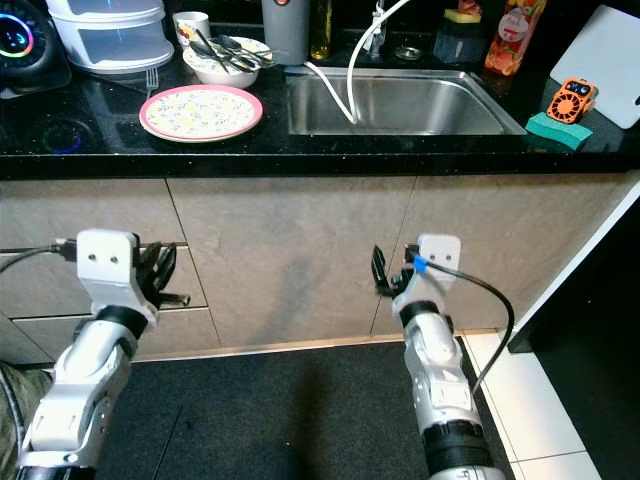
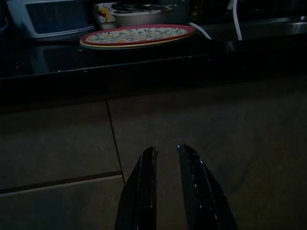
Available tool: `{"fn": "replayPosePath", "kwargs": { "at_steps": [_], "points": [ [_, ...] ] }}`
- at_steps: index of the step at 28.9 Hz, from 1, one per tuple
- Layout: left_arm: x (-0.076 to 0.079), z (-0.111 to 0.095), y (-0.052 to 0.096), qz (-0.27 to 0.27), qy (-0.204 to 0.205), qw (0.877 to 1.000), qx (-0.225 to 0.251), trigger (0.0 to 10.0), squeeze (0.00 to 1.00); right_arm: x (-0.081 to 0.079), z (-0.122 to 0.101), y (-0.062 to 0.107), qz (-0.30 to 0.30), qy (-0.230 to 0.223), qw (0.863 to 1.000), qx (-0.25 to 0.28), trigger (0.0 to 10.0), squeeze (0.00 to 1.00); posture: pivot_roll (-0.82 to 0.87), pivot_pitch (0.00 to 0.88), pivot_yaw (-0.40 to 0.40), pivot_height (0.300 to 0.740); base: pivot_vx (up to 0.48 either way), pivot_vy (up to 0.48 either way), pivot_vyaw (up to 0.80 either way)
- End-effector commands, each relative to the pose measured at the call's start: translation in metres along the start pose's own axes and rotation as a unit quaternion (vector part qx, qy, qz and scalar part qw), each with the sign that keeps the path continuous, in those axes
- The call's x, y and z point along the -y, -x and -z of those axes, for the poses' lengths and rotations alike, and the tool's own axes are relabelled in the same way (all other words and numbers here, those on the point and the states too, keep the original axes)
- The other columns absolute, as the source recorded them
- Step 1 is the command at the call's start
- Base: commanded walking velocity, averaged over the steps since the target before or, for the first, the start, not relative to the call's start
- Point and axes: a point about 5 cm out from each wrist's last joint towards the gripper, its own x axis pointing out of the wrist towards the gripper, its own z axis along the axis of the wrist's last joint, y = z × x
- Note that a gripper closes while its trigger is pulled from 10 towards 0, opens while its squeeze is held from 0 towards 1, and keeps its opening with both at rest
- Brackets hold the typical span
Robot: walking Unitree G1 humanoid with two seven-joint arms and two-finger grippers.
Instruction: Kitchen organization
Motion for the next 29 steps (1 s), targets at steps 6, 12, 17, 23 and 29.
{"fn": "replayPosePath", "kwargs": {
  "at_steps": [6, 12, 17, 23, 29],
  "points": [
    [-0.004, -0.005, 0.0, -0.001, -0.014, 1.0, 0.002, 10.0, 0.0, -0.002, -0.002, 0.0, -0.006, -0.011, 1.0, -0.001, 10.0, 0.0, 0.01, 0.119, -0.027, 0.74, 0.0, 0.0, 0.0],
    [-0.004, -0.011, -0.002, 0.003, -0.017, 1.0, 0.012, 10.0, 0.0, -0.003, -0.003, 0.0, -0.007, -0.014, 1.0, 0.0, 10.0, 0.0, 0.01, 0.119, -0.027, 0.74, 0.13, 0.0, 0.0],
    [-0.003, -0.012, -0.002, 0.004, -0.015, 1.0, 0.015, 10.0, 0.0, -0.003, -0.004, 0.0, -0.008, -0.016, 1.0, 0.001, 10.0, 0.0, 0.01, 0.12, -0.024, 0.74, 0.271, 0.0, 0.0],
    [-0.002, -0.016, -0.003, 0.007, -0.016, 1.0, 0.022, 10.0, 0.0, -0.004, -0.007, -0.001, -0.01, -0.018, 1.0, 0.006, 10.0, 0.0, 0.01, 0.12, -0.025, 0.74, 0.277, 0.0, 0.0],
    [-0.001, -0.023, -0.005, 0.011, -0.023, 0.999, 0.034, 10.0, 0.0, -0.007, -0.014, -0.004, -0.013, -0.022, 1.0, 0.018, 10.0, 0.0, 0.01, 0.12, -0.025, 0.74, 0.284, 0.0, 0.0]
  ]
}}
